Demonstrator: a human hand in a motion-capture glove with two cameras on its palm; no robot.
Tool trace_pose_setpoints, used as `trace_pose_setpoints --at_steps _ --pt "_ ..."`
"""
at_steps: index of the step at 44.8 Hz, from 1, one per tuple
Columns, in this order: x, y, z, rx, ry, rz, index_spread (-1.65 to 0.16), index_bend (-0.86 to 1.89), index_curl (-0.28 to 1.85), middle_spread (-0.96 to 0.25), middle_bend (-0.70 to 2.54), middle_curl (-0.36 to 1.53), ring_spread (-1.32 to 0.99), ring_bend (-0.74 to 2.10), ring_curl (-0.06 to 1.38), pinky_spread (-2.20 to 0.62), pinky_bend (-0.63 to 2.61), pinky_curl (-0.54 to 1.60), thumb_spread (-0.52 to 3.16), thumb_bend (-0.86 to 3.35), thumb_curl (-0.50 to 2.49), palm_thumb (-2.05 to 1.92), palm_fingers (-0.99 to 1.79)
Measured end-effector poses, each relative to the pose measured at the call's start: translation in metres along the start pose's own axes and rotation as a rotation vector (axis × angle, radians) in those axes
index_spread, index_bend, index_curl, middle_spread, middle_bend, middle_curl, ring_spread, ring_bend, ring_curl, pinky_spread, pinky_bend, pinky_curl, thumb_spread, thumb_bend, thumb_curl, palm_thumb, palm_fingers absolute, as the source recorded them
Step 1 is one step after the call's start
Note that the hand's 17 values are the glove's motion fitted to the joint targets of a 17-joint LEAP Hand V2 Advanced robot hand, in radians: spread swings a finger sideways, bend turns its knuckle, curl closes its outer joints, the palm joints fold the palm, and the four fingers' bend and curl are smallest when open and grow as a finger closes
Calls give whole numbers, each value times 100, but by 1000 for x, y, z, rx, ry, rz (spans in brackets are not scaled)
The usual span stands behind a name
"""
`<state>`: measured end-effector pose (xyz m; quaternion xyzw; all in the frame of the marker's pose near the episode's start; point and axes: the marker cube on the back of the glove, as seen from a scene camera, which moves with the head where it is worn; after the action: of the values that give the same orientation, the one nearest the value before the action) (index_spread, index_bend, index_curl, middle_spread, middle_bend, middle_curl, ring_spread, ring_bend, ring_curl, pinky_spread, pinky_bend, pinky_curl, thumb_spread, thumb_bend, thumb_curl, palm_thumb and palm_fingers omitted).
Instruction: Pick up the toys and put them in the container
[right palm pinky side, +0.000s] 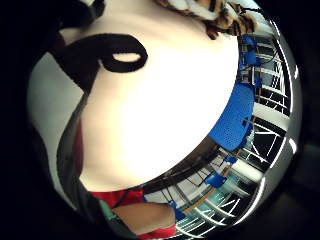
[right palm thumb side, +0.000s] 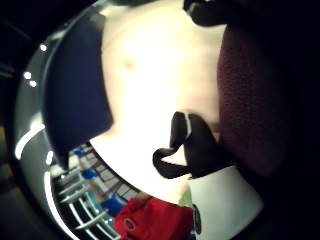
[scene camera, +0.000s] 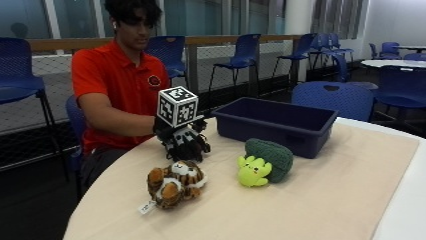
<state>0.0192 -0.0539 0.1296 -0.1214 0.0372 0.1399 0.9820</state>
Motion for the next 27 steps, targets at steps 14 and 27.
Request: trace_pose_setpoints --at_steps 14,27 --pt "-14 -8 -8 85 75 -38 -37 23 23 -23 46 32 -32 86 37 -35 101 31 125 23 41 51 86" --pt "-42 3 -81 137 82 -98 -38 39 35 -35 67 45 -46 98 47 -42 93 36 90 26 60 69 107"
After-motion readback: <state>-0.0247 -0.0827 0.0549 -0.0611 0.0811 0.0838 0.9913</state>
